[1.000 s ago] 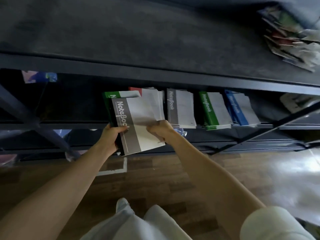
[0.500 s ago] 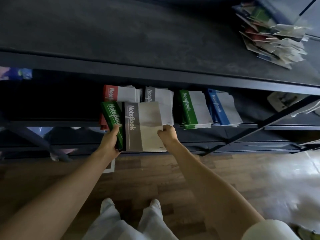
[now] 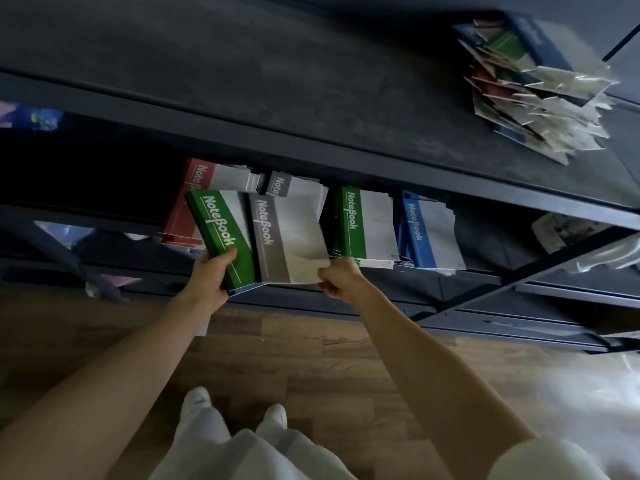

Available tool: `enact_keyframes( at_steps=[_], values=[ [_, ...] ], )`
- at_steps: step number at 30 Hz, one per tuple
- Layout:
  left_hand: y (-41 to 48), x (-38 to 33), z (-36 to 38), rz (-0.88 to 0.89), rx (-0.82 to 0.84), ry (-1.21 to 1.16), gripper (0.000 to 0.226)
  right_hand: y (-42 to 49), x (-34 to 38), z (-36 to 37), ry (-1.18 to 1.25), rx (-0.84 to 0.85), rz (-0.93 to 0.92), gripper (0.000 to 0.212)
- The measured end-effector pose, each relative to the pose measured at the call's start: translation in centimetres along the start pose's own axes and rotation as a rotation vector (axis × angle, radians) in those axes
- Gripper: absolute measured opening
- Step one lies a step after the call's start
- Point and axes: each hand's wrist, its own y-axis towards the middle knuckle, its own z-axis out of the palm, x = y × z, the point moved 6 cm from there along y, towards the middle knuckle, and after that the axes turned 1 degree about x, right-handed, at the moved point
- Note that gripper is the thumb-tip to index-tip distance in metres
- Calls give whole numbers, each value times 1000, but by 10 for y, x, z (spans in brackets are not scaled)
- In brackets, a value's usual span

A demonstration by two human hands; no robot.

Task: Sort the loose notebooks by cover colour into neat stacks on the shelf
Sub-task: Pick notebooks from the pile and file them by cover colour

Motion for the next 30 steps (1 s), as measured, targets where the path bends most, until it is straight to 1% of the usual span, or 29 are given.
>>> enact_keyframes(
  at_steps=[2, 5, 8, 10, 12, 15, 17, 20, 24, 26, 27, 28, 30],
  values=[
    [0, -3, -3, 4, -30, -4, 38, 9, 4, -7, 22, -66, -33, 27],
    [4, -10, -11, 12, -57, -9, 40, 23, 12, -15, 24, -193, -45, 21],
    [6, -21, -22, 15, -57, 13, 40, 38, 21, -23, -43, -373, -74, 22],
    [8, -27, -33, 8, -62, 34, 40, 43, 29, -21, -111, -409, -60, 25],
    [11, -33, -42, -6, -63, 46, 41, 51, 37, -13, -128, -400, -32, 26],
    [16, -40, -49, -20, -44, 74, 40, 67, 42, 3, -20, -383, -10, 28],
    [17, -44, -49, -27, 0, 105, 41, 85, 38, 13, 5, -369, 9, 30],
    [19, -46, -48, -40, 22, 137, 38, 92, 36, 22, -55, -354, 2, 30],
    [23, -43, -40, -69, 19, 157, 37, 77, 36, 23, -131, -354, -14, 27],
    [24, -41, -30, -74, 50, 178, 39, 65, 36, 19, -122, -340, -8, 24],
    [24, -40, -23, -77, 70, 189, 42, 58, 35, 19, -61, -283, 8, 20],
    [25, -38, -16, -81, 89, 199, 45, 53, 33, 21, 21, -190, 31, 16],
    [25, -34, 0, -83, 131, 215, 49, 35, 33, 27, 121, 37, 77, 26]
  ],
)
